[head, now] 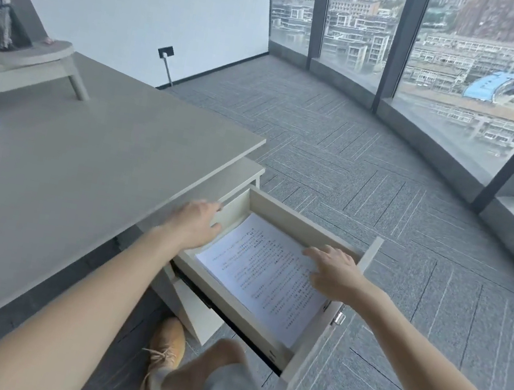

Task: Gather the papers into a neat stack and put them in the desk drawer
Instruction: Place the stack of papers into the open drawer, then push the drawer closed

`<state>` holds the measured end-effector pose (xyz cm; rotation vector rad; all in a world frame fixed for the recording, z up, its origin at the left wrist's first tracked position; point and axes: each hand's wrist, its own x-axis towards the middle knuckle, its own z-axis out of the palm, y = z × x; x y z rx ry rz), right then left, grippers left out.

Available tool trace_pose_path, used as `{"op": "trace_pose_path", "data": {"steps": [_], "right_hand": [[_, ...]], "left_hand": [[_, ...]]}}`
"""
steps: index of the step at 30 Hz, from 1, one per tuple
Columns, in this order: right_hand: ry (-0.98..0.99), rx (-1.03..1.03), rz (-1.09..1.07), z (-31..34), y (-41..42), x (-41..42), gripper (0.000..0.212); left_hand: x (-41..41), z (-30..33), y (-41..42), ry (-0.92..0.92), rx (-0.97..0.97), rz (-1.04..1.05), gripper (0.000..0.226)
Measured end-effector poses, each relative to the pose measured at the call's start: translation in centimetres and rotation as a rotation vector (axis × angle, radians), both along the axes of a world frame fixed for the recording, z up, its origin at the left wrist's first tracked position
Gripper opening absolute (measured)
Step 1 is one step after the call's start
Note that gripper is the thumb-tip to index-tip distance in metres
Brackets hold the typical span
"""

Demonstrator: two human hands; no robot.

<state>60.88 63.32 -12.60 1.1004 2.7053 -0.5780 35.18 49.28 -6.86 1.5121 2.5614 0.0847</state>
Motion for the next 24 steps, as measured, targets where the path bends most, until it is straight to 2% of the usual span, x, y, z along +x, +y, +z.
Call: {"op": "trace_pose_path", "data": {"steps": [4, 7, 10, 12, 15, 18, 24], "right_hand": [[0.072, 0.042, -0.032, 1.6, -1.2, 3.6, 0.068], [0.081, 0.038, -0.051, 1.6, -2.2, 5.8, 0.06], [0.135, -0.045, -0.199, 0.9, -3.1, 7.0, 0.062], [0.207, -0.147, -0.291, 0.7, -3.2, 7.4, 0.072], [0.294, -0.321, -0.385, 0.3, -2.6, 7.7, 0.087], [0.33, -0.422, -0.445, -0.4, -1.8, 7.5, 0.092], [0.369, -0.491, -0.44, -1.0, -1.3, 4.3, 0.097]], "left_hand": [[-1.0, 2.2, -0.7, 0.04, 0.118, -0.001, 0.041], [-1.2, 2.5, -1.1, 0.07, 0.173, 0.016, 0.041], [-1.1, 2.0, -1.5, 0.102, 0.064, 0.069, 0.059], [-1.3, 1.5, -1.6, 0.133, -0.059, 0.109, 0.076], [-2.3, 1.0, -1.7, 0.13, -0.081, 0.1, 0.09], [-3.7, 1.3, -1.6, 0.117, -0.091, 0.048, 0.092], [-6.7, 1.3, -2.6, 0.107, -0.131, 0.025, 0.092]]}}
